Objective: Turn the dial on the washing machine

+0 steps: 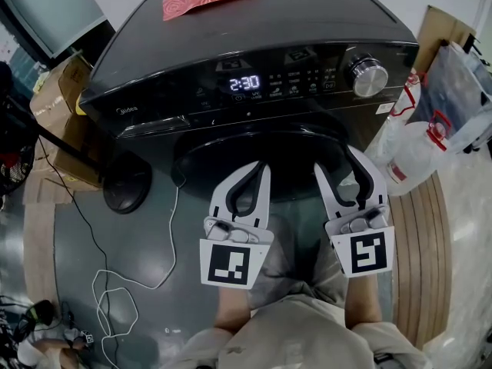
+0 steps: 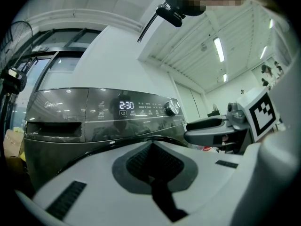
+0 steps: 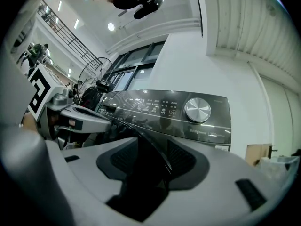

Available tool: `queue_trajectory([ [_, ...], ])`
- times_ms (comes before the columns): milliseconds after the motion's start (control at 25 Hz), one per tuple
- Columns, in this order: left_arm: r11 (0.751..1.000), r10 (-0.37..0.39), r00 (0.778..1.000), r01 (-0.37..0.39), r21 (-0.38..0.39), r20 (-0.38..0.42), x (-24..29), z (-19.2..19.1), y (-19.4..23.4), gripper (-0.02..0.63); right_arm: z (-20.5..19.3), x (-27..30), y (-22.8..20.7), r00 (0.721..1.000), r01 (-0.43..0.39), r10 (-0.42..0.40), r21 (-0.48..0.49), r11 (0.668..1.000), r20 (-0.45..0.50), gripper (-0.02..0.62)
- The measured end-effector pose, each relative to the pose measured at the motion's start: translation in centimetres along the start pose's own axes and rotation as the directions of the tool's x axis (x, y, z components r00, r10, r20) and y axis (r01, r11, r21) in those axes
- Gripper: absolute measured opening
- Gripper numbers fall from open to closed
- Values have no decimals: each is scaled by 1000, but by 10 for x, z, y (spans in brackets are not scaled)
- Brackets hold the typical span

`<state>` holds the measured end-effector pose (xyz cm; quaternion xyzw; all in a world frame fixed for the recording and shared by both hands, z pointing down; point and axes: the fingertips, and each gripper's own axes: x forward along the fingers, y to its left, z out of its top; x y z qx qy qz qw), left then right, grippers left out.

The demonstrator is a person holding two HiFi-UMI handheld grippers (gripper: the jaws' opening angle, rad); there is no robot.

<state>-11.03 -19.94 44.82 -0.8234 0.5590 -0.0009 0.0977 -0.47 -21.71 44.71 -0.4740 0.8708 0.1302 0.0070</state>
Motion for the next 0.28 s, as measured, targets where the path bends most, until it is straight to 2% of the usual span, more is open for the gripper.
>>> queue_trajectory([
  [280, 1000, -5, 1000, 5, 11, -3, 2, -1, 0, 14, -2, 0, -2, 1000, 0, 0, -6, 1000, -9, 201],
])
